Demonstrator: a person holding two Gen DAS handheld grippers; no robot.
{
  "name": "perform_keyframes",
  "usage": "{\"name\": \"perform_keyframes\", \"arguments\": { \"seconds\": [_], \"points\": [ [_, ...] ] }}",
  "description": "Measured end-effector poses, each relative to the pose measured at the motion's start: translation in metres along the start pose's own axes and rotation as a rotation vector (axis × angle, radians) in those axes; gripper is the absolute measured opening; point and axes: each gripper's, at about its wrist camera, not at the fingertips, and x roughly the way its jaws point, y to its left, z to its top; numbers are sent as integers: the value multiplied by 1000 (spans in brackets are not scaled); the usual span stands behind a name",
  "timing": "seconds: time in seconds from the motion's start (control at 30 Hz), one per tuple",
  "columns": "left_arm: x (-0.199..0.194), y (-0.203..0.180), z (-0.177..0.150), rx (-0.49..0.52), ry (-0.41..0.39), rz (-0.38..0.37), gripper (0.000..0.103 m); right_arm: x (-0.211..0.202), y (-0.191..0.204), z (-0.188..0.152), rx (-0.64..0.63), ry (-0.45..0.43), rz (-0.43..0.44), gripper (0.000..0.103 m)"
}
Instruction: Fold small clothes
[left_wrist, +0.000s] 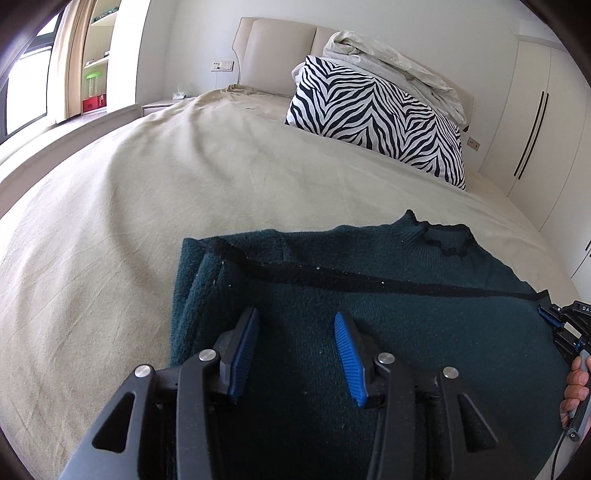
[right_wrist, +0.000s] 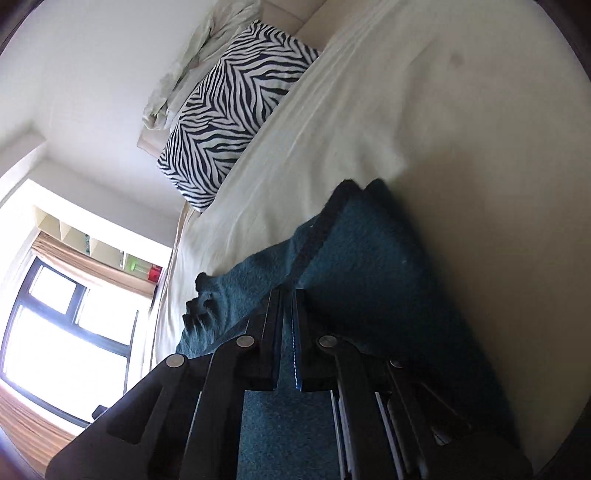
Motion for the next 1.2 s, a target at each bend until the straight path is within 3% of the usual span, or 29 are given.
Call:
{"name": "perform_keyframes", "arguments": {
  "seconds": [0.07, 0.13, 0.2, 0.3, 0.43, 0.5, 0.6, 0.7, 0.9, 1.03, 1.13, 1.2],
  "points": [
    [0, 1, 0, -1, -2, -1, 46, -22, -20, 8, 78, -25, -33, 2],
    [0, 1, 0, 3, -2, 4, 46, -44, -13, 0, 59, -39, -50, 9],
    [1, -1, 0, 11, -4, 13, 46, -60, 12, -20, -7, -9, 39, 12],
    [0, -3, -2, 14, -5, 17, 46, -62, 80, -79, -177, 148, 201, 12],
    [0, -3, -2, 15, -5, 18, 46, -22, 156, -172, -418, 416, 271, 12],
    [-1, -3, -1, 14, -6, 16, 46, -3, 164, -208, -469, 520, 275, 13],
    [-1, -2, -1, 11, -7, 11, 46, 18, 138, -231, -439, 596, 189, 12],
    [-2, -3, -2, 13, -10, 13, 46, 1, 103, -209, -310, 530, 234, 10],
    [-2, -3, -2, 13, -9, 13, 46, -55, 19, -139, -116, 309, 172, 6],
    [-6, -2, 0, -4, 5, 7, 46, -108, -28, -111, -27, 152, 76, 6],
    [-32, -8, -1, -34, 25, 37, 46, -138, -40, -103, 14, 84, 41, 11],
    [-60, -27, -10, -47, 25, -32, 46, -147, -33, -109, 7, 83, 76, 15]
  ]
}}
